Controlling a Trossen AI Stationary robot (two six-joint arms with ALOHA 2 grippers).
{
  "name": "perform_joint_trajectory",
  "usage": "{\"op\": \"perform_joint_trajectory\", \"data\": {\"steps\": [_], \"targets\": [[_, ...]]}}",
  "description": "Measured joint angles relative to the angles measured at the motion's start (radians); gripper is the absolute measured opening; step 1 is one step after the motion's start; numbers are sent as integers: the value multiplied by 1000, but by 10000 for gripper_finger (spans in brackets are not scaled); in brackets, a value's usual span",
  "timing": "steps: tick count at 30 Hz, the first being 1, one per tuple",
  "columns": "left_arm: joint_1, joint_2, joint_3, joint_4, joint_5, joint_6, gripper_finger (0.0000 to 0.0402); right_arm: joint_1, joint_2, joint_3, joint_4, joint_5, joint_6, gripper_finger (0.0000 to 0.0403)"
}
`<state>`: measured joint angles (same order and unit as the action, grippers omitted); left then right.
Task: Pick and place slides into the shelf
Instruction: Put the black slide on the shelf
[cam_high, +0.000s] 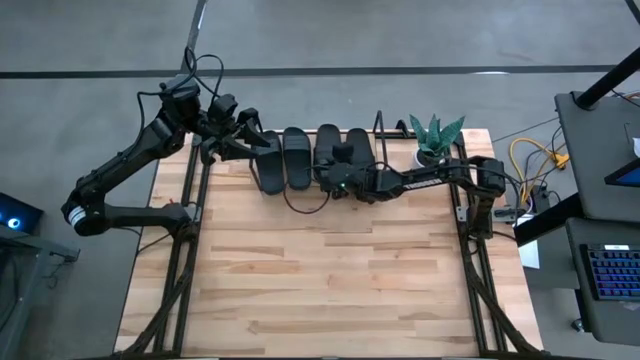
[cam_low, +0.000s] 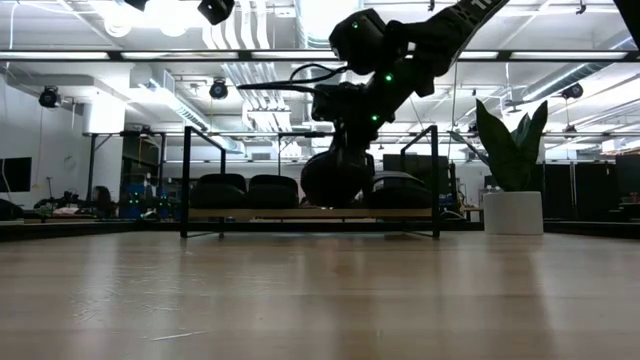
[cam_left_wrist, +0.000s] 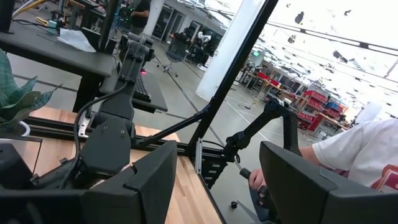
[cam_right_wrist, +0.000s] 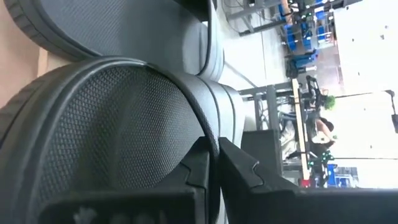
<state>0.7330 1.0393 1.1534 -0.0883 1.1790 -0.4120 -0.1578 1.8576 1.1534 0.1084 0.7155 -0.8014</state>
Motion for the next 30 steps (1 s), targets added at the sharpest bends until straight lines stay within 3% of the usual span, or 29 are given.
{"op": "perform_joint_trajectory", "data": {"steps": [16,30], "targets": [[0,0,0,0,0,0,215,3,-2,-34,-7,-15,86,17],[0,0,0,1,0,0,215,9,-3,7,-101,-99,230,129]]}}
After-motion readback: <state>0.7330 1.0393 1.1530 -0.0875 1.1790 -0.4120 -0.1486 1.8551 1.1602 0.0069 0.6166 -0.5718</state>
